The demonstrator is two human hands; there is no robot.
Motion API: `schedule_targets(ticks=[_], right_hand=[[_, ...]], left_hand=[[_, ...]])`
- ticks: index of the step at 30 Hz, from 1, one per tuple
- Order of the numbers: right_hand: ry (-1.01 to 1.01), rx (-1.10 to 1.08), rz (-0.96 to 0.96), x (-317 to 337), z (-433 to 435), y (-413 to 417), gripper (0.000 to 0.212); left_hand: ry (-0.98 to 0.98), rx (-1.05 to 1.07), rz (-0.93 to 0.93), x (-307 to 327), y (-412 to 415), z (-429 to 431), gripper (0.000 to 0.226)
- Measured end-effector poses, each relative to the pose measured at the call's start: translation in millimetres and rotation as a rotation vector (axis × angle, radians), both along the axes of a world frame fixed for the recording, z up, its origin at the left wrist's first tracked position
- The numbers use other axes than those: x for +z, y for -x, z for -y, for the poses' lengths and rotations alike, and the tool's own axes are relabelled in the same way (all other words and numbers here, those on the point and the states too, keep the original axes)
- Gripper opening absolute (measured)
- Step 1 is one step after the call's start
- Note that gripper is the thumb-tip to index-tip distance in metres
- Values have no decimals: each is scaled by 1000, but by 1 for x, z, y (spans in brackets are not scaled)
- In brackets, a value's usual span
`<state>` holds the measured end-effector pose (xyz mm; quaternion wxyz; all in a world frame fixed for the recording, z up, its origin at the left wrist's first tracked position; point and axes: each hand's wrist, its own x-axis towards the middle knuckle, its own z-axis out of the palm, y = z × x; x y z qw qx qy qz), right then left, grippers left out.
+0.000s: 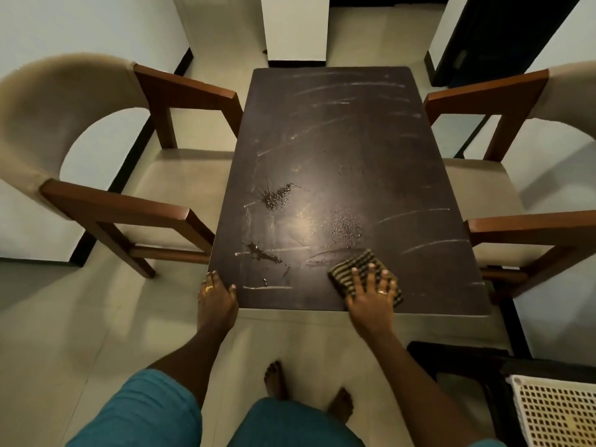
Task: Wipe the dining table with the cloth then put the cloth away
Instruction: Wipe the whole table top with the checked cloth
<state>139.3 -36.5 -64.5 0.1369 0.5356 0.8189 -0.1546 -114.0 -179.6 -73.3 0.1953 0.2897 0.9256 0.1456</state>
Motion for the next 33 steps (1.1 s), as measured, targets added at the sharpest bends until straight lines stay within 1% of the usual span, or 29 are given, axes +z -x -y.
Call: schedule_targets(ticks=[3,5,7,9,12,14,17,20,23,25,28,31,33], right_hand=[[-43,-159,64,15,-19,-45,53],[-72,-237,79,16,-31,-76,59],[-113,-318,102,16,-38,-98,61],[-105,-331,124,19,-39,-103,60],[-73,-397,92,20,-34,-91,60],[-49,-368,89,21,-23,-71,59],[-84,-241,48,12,1,-38,52],[34,-108,-34,-2,19,-14,59],[67,57,-22,5,25,-8,59],[38,114,5,2,15,-21,59],[-18,72,33,6,-11,-51,60],[-73,-105,41,15,-39,-82,63],[-128,-191,74,18,-56,-104,58]], left_hand=[[0,-9,-5,-2,0,4,59],[-6,1,-4,-1,-2,7,59],[-15,4,-7,1,-5,8,60],[-21,2,-15,3,-10,8,61],[-36,-48,-25,6,-22,2,61],[-52,-95,-22,7,-33,-3,60],[-77,-131,2,10,-48,-10,59],[-93,-180,12,14,-63,-21,58],[-105,-282,7,20,-82,-36,56],[-122,-365,-3,20,-95,-45,56],[-110,-439,-37,13,-108,-53,56],[-120,-419,-9,8,-116,-55,58],[-118,-412,-2,6,-120,-52,59]])
